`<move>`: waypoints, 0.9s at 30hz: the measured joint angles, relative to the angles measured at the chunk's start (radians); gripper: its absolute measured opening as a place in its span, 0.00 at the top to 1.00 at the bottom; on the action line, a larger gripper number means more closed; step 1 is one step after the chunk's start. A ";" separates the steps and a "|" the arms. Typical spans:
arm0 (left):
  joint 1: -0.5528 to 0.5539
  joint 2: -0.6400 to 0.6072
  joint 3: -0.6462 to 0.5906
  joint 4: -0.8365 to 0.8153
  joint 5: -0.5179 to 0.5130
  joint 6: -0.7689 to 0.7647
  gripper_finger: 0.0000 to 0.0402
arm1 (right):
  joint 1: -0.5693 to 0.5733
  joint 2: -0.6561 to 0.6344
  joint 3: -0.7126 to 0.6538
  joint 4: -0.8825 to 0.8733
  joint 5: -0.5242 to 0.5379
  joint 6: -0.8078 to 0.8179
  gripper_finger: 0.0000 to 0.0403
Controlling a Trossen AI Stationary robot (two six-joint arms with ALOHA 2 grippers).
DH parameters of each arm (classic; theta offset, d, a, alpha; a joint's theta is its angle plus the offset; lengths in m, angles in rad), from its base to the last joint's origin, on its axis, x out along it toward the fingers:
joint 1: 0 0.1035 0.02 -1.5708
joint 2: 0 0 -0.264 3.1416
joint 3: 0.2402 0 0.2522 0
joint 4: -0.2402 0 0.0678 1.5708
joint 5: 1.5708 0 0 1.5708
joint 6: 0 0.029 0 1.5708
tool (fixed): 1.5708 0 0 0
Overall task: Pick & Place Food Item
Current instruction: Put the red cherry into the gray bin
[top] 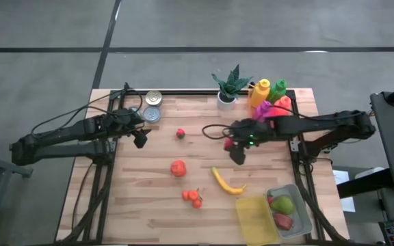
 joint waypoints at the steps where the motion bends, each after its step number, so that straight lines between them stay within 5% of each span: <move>1: 0.000 0.000 0.000 0.000 0.000 0.000 0.31 | 0.013 -0.021 0.000 -0.037 0.000 0.023 0.56; 8: 0.000 0.000 0.000 0.000 0.000 0.000 0.31 | 0.133 -0.120 0.000 -0.256 -0.088 0.251 0.56; 18: 0.000 0.000 0.000 0.000 0.000 0.000 0.31 | 0.310 -0.188 0.000 -0.468 -0.304 0.779 0.56; 27: 0.000 0.000 0.000 0.000 0.000 0.000 0.31 | 0.493 -0.178 -0.015 -0.649 -0.318 1.180 0.56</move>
